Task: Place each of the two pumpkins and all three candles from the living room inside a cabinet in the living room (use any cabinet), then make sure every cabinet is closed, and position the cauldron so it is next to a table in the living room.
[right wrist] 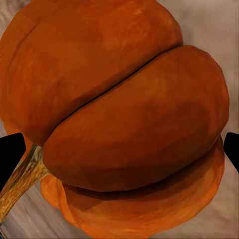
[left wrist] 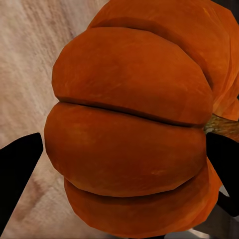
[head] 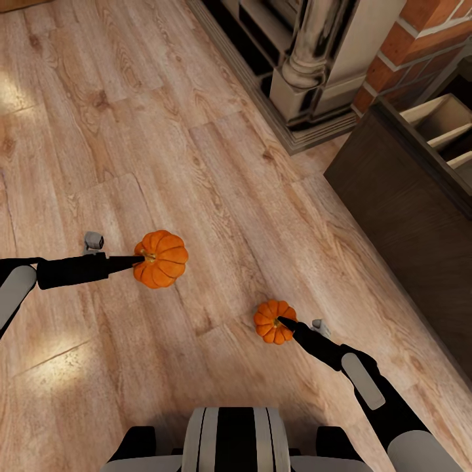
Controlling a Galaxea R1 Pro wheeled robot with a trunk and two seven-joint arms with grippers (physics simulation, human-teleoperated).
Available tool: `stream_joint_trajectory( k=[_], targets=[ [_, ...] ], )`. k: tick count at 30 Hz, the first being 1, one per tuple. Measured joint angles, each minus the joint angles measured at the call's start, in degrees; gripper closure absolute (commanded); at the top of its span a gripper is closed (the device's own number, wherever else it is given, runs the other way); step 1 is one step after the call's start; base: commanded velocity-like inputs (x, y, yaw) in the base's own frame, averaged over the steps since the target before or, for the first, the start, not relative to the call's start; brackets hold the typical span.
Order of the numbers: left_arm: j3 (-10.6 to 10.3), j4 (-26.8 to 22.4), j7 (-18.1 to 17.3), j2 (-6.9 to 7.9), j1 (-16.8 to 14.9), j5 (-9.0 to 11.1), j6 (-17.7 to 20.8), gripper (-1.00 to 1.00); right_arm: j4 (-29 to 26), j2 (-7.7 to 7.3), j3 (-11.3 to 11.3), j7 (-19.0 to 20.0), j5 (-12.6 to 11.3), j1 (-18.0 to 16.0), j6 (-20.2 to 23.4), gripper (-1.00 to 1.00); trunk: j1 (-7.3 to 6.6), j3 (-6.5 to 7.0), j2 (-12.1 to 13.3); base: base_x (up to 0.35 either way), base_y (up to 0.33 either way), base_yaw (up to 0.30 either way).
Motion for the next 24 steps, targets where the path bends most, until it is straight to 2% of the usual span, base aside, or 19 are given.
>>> stream_joint_trajectory(
  k=[6,24],
  targets=[
    [0.00,-0.01,0.00,0.00,0.00,0.02,0.01,1.00,0.00,0.00,0.00,0.00,0.00,0.00,0.00,1.00,0.00,0.00,0.00,0.000,0.000,0.000],
    [-0.17,0.15,0.02,0.08,0.18,0.23,0.03,1.00,-0.16,-0.03,-0.02,0.19,0.11,0.00,0.25,1.00,-0.47,3.98,0.24,0.000,0.000,0.000]
  ],
)
